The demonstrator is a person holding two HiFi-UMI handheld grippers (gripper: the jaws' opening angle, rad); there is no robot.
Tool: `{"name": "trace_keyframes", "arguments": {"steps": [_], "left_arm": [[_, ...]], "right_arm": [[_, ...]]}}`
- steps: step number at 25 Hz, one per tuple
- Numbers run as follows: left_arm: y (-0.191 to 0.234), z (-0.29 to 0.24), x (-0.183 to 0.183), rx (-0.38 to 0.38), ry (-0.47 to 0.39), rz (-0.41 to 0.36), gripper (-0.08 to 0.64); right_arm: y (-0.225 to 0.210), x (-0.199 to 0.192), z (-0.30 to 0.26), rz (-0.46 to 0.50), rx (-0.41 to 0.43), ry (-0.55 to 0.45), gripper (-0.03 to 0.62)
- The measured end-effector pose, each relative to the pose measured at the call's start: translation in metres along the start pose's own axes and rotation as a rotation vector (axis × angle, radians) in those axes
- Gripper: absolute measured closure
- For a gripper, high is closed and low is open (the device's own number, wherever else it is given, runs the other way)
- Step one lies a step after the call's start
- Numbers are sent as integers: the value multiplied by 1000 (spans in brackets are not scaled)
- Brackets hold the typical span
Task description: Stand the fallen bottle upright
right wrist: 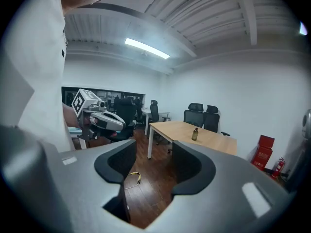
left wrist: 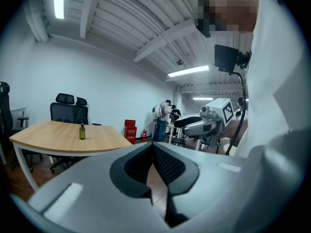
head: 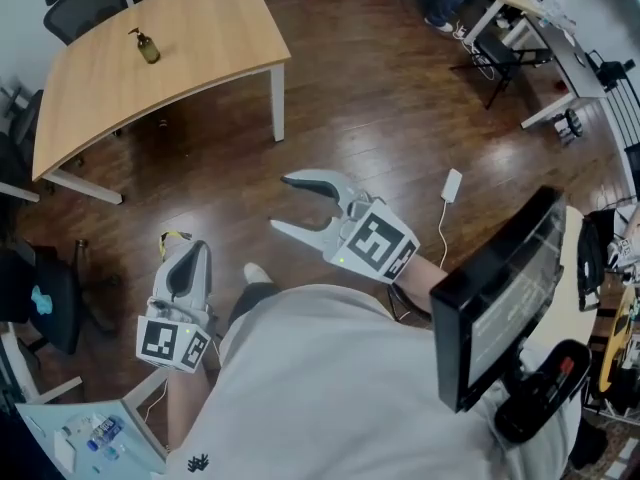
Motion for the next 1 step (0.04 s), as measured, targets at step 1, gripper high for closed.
{"name": "trace_keyframes", "arguments": {"steps": [1], "left_arm": [[14,-2,1,-3,-2,1,560]], "right_arm": [[-4,2,-14,3,-3,2,357]]}}
Point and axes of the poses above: the fingertips, and each gripper's own axes: z backward along the fingers, y to its left, x out of its top, the point moved 7 cm from there along z, backward along the fingers, and after that the axes turned 9 degrees about -y, right-handed, at the moved point
